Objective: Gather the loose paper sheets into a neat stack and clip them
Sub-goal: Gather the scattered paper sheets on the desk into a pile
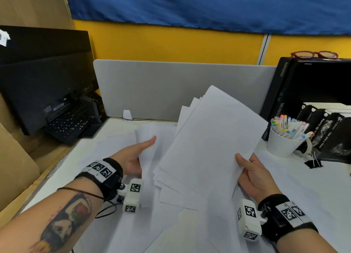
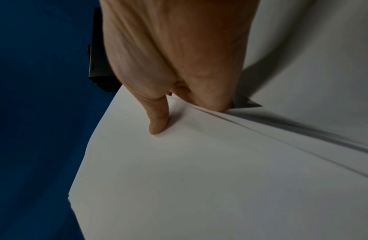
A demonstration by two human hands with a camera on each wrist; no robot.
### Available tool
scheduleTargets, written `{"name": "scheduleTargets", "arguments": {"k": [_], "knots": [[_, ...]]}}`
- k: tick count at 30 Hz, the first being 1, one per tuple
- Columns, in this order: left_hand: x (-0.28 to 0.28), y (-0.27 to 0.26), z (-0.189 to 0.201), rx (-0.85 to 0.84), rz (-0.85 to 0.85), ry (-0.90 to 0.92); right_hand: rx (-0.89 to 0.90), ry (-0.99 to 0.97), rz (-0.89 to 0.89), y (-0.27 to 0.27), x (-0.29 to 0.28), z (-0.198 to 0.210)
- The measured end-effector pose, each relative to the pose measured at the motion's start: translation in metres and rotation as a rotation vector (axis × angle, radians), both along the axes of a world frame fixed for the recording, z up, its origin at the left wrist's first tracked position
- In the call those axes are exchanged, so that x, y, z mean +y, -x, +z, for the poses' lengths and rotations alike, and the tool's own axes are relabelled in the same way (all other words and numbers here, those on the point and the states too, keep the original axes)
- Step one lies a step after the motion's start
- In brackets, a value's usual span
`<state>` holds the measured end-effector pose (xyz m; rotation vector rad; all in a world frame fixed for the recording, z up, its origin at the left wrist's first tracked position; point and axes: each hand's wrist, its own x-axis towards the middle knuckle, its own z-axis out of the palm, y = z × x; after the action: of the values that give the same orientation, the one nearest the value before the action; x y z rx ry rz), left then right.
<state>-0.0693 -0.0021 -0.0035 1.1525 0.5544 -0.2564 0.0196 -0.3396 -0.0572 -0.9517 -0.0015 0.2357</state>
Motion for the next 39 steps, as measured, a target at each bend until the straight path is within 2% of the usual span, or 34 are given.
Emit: {"name": "scheduleTargets", "arguments": {"k": [2,4,7,9,13,16,20,22,25,28,32,34,36,38,39], "knots": [[-0.009,0.002,-0.007,0.023,-0.007,-0.036,0.007,-0.006,0.002,0.001,0.001,0.000],[-0.010,-0.001,-0.012,-0.082,0.063,-0.059,0.009,-0.015,0.014,0.003,0.000,0.001],[-0.008,-0.003,-0.011,-0.271,0.154,0.087,0.013,-0.022,0.028,0.004,-0.001,0.002],[-0.010,-0.005,-0.007,-0.293,0.154,0.099,0.014,-0.010,0.042,0.004,0.000,0.002],[-0.018,-0.008,-0.005,-0.257,0.005,0.013,0.040,0.043,0.068,0.006,0.004,0.002],[-0.030,-0.011,-0.003,-0.306,-0.093,-0.108,0.034,0.076,0.064,0.006,0.007,0.002],[-0.038,-0.019,0.012,-0.436,-0.017,-0.214,0.005,0.071,0.043,0.005,0.002,0.006],[-0.032,-0.021,0.018,-0.483,0.027,-0.199,0.002,0.093,0.013,0.003,-0.001,0.008],[-0.021,-0.020,0.015,-0.365,0.192,-0.203,0.038,0.148,-0.056,-0.001,-0.005,0.003],[-0.006,-0.018,-0.009,-0.094,0.251,-0.356,0.085,0.192,-0.101,-0.003,-0.008,0.000],[0.011,-0.009,-0.037,0.015,0.176,-0.417,0.103,0.382,-0.140,0.002,-0.009,0.003],[0.015,-0.007,-0.043,0.035,0.128,-0.441,0.092,0.595,-0.082,0.002,-0.008,0.002],[0.014,-0.007,-0.043,0.000,0.166,-0.450,0.048,0.874,-0.064,0.001,-0.007,0.003],[0.010,-0.008,-0.042,-0.024,0.211,-0.454,-0.049,1.031,-0.164,0.001,-0.005,0.008],[0.010,-0.010,-0.043,-0.020,0.226,-0.464,-0.110,1.040,-0.242,0.001,-0.005,0.012]]}}
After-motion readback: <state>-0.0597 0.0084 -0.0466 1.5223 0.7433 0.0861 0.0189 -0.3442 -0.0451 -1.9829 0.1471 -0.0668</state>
